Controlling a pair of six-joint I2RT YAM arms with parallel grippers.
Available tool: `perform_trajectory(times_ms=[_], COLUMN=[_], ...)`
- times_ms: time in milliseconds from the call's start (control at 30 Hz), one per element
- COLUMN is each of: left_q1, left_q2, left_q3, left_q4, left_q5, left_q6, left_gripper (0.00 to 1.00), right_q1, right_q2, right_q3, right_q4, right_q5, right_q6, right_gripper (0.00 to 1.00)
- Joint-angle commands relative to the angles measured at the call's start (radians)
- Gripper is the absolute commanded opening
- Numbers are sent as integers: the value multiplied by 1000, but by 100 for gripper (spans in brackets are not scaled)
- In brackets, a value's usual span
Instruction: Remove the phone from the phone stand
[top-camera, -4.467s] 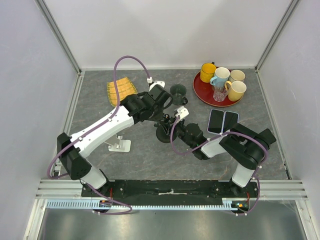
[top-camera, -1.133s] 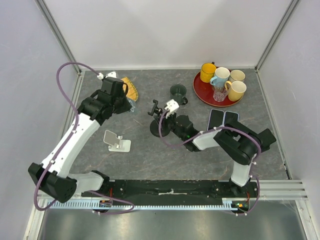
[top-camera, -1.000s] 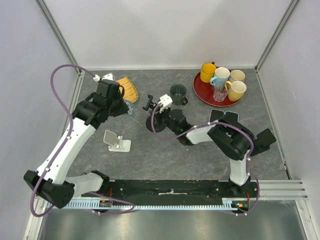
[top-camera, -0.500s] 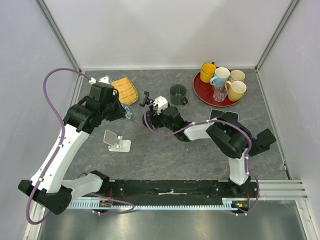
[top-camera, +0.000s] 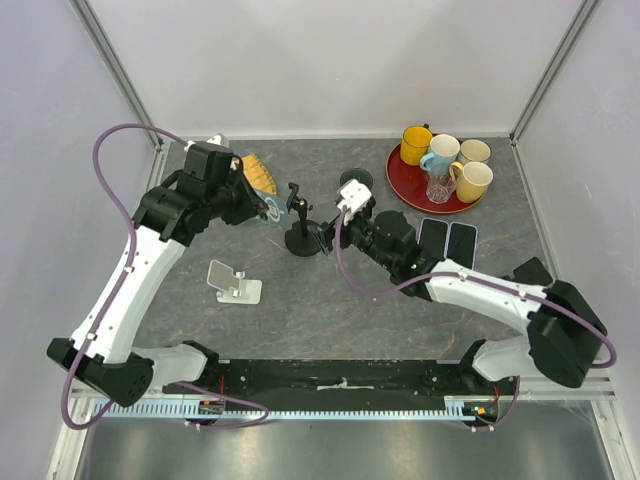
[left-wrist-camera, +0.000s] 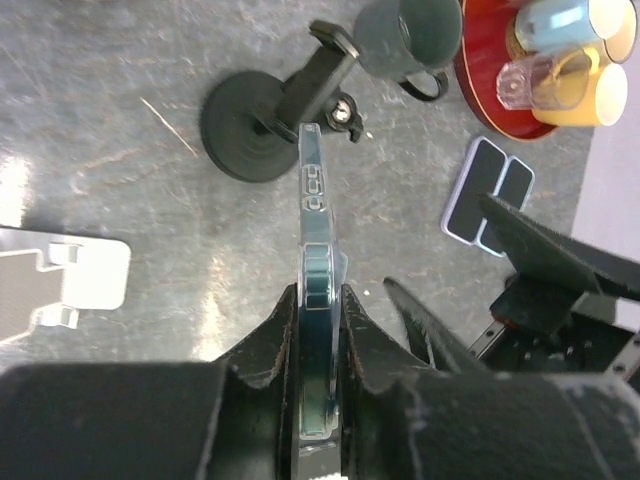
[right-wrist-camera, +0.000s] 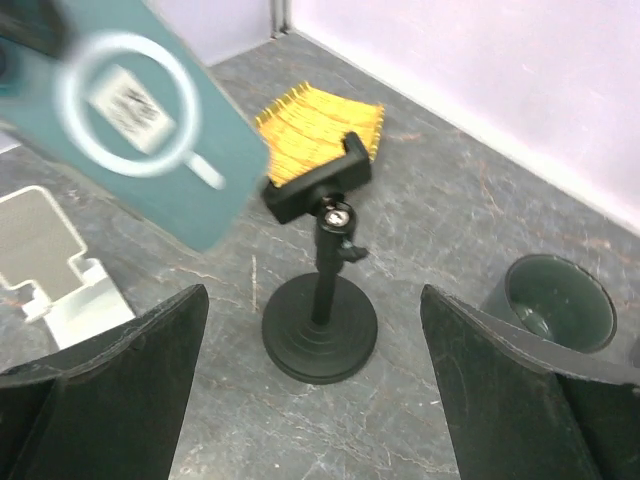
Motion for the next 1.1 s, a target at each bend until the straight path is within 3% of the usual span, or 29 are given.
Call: perform_trajectory(times_ms=[0, 267, 400, 467, 833, 933, 1033, 1067], left_q1=[4, 4, 4, 4, 4, 4, 4, 4], left_q2=[24, 14, -7, -13, -15, -7, 1, 4], left_q3=[35, -8, -37, -56, -79, -79, -73, -71], left_q4=[97, 152, 178, 182, 189, 189, 192, 197], left_q5=[143, 271, 305, 324, 380, 395, 417, 417], left_q6=[-115, -175, -198, -209, -198, -189, -175, -172], left_gripper=[2, 2, 2, 2, 2, 2, 2, 2], right_q1=[75, 247, 336, 361, 375, 387, 402, 407], right_q2=[-71, -47, 20, 37, 154, 180, 194, 195], right_q3=[-5, 43, 38, 33, 75, 81, 73, 73], right_q4=[-64, -72, 55, 163, 293, 316, 355, 358], right_q5=[21, 177, 486, 561, 647, 673, 700, 705], right_q6=[-127, -314, -394, -435, -569, -598, -633, -633], right_gripper=[94, 93, 92, 92, 81, 73, 55, 44])
